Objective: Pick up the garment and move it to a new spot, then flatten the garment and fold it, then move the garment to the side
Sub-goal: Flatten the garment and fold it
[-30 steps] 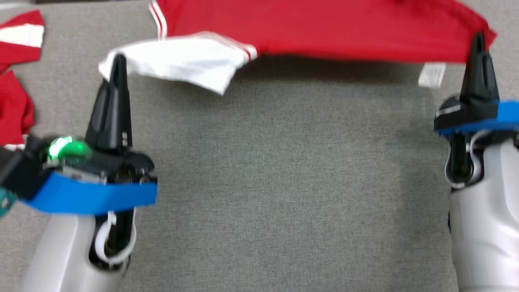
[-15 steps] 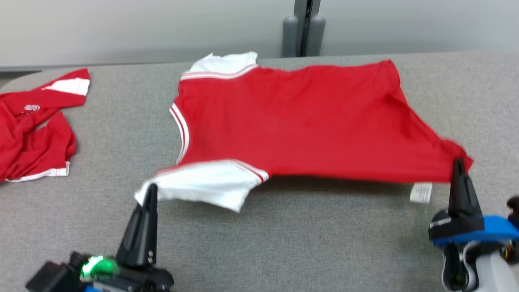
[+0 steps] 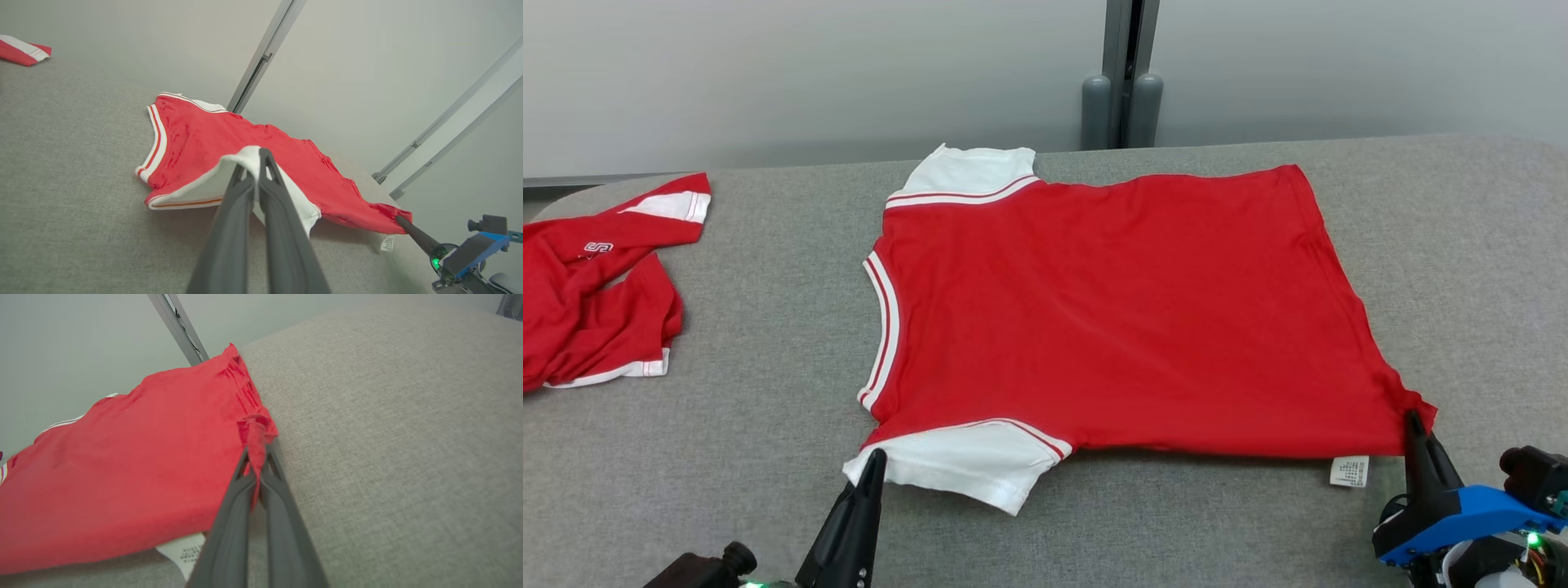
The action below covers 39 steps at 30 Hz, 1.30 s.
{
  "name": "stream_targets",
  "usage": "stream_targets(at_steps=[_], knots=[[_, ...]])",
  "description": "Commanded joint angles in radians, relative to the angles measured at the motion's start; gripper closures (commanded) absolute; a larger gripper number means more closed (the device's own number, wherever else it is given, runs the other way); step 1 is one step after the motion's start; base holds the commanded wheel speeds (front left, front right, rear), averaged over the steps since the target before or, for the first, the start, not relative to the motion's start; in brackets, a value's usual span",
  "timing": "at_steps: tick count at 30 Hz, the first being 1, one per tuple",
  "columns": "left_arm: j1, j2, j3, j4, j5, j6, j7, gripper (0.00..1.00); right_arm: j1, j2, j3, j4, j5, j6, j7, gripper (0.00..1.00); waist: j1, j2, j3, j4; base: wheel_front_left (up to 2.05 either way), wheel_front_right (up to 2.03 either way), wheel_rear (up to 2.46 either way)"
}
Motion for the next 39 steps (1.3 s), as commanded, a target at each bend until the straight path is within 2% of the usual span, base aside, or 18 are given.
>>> stream_targets(at_steps=[1, 8, 15, 21, 27, 38, 39], knots=[[-0.031, 0.0, 0.001, 0.02, -0.004, -0.005, 0.001, 1.0, -0.019, -0.004, -0.008, 0.009, -0.007, 0.0, 0.013, 1.0, 0.0001, 0.0, 0.001, -0.001, 0.0, 0.0, 0.0], [-0.149, -0.009, -0.02, 0.11, -0.009, -0.022, -0.008, 1.0, -0.071, -0.004, -0.012, 0.03, -0.019, 0.0, 0.04, 1.0, 0.0001, 0.0, 0.015, 0.002, 0.0, 0.0, 0.0], [-0.358, -0.015, -0.037, 0.252, -0.012, -0.033, -0.017, 1.0, -0.198, -0.004, -0.016, 0.102, 0.036, 0.0, 0.051, 1.0, 0.0001, 0.0, 0.046, -0.001, 0.0, 0.0, 0.0], [-0.54, -0.034, -0.058, 0.421, -0.012, -0.038, -0.044, 1.0, -0.364, -0.004, -0.041, 0.243, 0.026, 0.0, 0.019, 1.0, 0.0001, 0.0, 0.086, -0.007, 0.0, 0.0, 0.0], [-0.684, -0.048, -0.089, 0.581, 0.013, -0.039, -0.072, 1.0, -0.509, -0.004, -0.085, 0.425, -0.062, 0.0, -0.033, 1.0, 0.0001, 0.0, 0.115, -0.004, 0.0, 0.0, 0.0], [-0.827, -0.064, -0.133, 0.789, 0.016, -0.037, -0.098, 1.0, -0.713, -0.003, -0.15, 0.697, -0.208, 0.0, -0.085, 1.0, 0.0001, 0.0, 0.152, -0.009, 0.0, 0.0, 0.0], [-0.836, -0.067, -0.132, 0.805, 0.018, -0.037, -0.1, 1.0, -0.73, -0.003, -0.156, 0.715, -0.219, 0.0, -0.09, 0.9, 0.0001, 0.0, 0.156, -0.009, 0.0, 0.0, 0.0]])
